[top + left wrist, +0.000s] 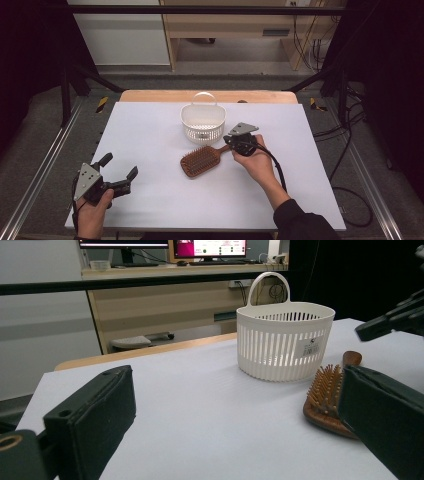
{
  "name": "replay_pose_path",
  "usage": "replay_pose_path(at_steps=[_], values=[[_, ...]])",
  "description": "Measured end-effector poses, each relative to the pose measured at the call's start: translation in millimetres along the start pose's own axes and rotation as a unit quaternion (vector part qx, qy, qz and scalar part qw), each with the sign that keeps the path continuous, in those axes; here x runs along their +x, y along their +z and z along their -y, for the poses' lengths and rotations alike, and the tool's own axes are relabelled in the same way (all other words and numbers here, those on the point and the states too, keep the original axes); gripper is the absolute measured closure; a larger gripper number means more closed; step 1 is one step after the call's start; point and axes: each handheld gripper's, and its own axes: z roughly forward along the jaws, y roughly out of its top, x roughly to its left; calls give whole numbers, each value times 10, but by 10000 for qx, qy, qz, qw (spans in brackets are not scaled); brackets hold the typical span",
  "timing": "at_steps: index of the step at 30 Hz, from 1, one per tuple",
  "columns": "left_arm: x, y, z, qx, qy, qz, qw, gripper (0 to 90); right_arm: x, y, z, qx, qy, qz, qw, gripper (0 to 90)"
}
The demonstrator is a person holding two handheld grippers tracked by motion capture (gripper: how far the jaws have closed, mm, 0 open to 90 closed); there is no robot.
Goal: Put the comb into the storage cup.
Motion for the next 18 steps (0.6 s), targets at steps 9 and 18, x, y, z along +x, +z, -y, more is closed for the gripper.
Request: replay_pose_path(at_steps=[9, 18], values=[[-17, 10, 0, 34, 67, 48, 10000, 23, 100, 377, 14, 478, -245, -186, 9984, 900], [-21, 13, -1, 37, 83, 55, 9999, 23, 94, 575, 60, 724, -201, -282, 9968, 900]])
